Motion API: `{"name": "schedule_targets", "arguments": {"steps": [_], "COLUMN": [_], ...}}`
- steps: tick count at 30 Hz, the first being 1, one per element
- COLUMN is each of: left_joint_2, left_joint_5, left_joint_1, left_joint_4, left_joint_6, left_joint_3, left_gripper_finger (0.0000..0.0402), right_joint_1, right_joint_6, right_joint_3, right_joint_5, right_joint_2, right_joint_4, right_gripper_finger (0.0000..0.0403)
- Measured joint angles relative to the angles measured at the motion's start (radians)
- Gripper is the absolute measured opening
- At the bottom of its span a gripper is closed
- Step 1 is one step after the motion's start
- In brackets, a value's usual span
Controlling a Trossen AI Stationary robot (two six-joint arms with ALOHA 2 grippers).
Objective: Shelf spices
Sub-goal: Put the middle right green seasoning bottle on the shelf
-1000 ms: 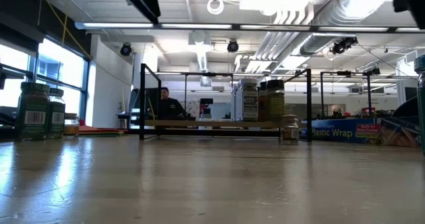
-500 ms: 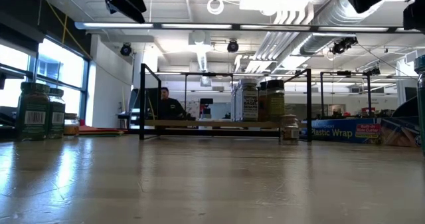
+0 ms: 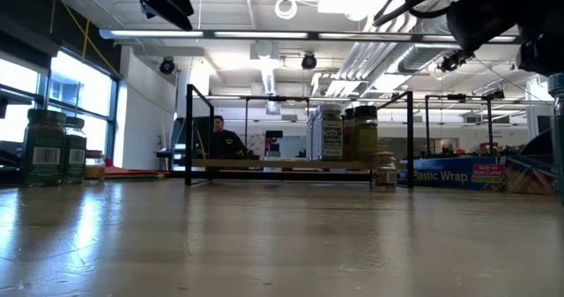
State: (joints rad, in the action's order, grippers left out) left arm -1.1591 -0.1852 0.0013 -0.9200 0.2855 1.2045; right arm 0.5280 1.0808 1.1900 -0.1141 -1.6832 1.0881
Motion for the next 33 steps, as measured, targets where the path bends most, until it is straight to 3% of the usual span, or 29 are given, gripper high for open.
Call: {"name": "schedule_targets", "arguments": {"steps": [4, 5, 14, 20, 30, 33], "left_joint_2": [0.000, 0.000, 0.000, 0.000, 0.000, 0.000], "left_joint_5": [0.004, 0.008, 0.039, 0.042, 0.045, 0.045], "left_joint_1": [-0.001, -0.001, -0.002, -0.002, -0.002, -0.002], "left_joint_4": [0.000, 0.000, 0.000, -0.001, -0.001, 0.000], "left_joint_6": [0.005, 0.010, 0.044, 0.043, 0.057, 0.070], "left_joint_3": [0.000, 0.000, 0.000, 0.000, 0.000, 0.000], "left_gripper_finger": [0.0189, 0.0189, 0.0189, 0.0189, 0.0190, 0.0190], "right_joint_1": [-0.034, -0.045, -0.284, -0.461, -0.565, -0.572], "right_joint_6": [-0.064, -0.078, -0.360, -0.584, -0.818, -0.860], "right_joint_3": [0.001, 0.001, 0.065, 0.212, 0.555, 0.636], "right_joint_5": [-0.030, -0.030, -0.092, -0.048, 0.018, 0.092], "right_joint_2": [-0.012, -0.011, -0.020, -0.164, -0.428, -0.472], "right_joint_4": [-0.028, -0.035, -0.106, -0.057, 0.009, 0.014], "right_gripper_finger": [0.0182, 0.0179, 0.0180, 0.0180, 0.0180, 0.0213]}}
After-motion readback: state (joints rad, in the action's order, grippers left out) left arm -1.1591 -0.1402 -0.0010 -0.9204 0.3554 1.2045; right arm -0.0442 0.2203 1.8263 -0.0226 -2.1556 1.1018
